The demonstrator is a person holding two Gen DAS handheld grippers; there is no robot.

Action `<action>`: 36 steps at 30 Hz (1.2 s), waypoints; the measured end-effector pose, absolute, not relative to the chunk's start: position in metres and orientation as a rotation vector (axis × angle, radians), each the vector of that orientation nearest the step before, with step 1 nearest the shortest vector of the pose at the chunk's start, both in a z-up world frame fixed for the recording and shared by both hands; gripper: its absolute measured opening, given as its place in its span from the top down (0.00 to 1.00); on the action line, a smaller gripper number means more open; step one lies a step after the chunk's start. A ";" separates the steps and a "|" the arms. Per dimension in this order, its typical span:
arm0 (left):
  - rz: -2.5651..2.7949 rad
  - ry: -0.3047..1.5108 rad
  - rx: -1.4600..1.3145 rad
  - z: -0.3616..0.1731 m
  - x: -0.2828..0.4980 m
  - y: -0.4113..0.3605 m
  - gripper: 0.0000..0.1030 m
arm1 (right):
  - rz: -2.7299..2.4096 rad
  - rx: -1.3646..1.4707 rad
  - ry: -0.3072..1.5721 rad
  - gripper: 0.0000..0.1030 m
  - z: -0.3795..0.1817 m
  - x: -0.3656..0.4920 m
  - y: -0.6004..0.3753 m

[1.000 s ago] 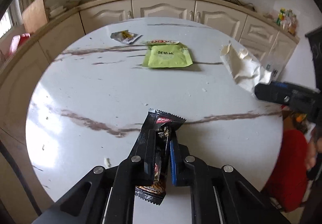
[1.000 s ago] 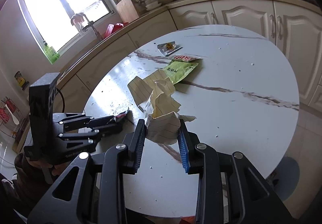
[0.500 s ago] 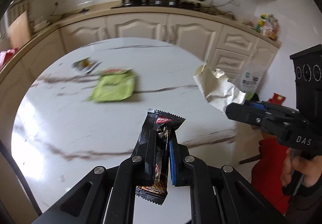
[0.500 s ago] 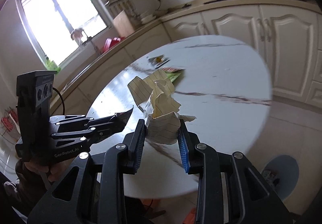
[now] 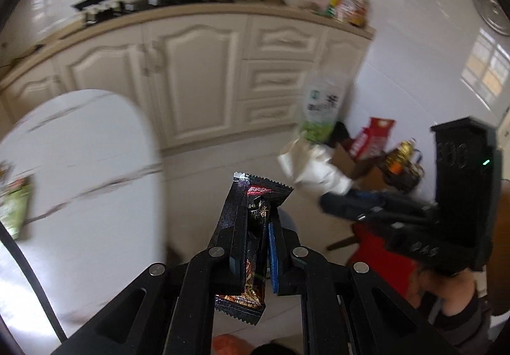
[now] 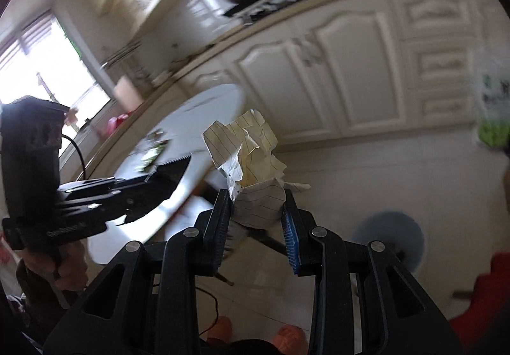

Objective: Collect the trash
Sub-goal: 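Carry the wrapper and paper to the blue bucket and open both tools, then move both tools back over the table toward the remaining packets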

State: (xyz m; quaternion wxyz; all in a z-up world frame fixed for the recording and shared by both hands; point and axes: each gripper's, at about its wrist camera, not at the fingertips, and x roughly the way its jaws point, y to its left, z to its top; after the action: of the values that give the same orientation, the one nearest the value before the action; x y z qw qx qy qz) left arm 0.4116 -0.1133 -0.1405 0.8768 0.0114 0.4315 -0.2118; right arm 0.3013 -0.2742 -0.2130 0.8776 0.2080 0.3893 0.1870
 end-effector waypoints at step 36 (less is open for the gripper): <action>-0.372 1.129 0.188 -0.318 0.609 -0.261 0.34 | 0.054 0.593 0.974 0.29 -0.363 0.298 -0.391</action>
State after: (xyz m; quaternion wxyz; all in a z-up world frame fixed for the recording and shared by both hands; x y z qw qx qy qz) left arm 0.6091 -0.2610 -0.3180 0.8244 0.0882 0.5310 -0.1750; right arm 0.2979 -0.3915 -0.3630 0.8415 0.2807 0.4608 0.0256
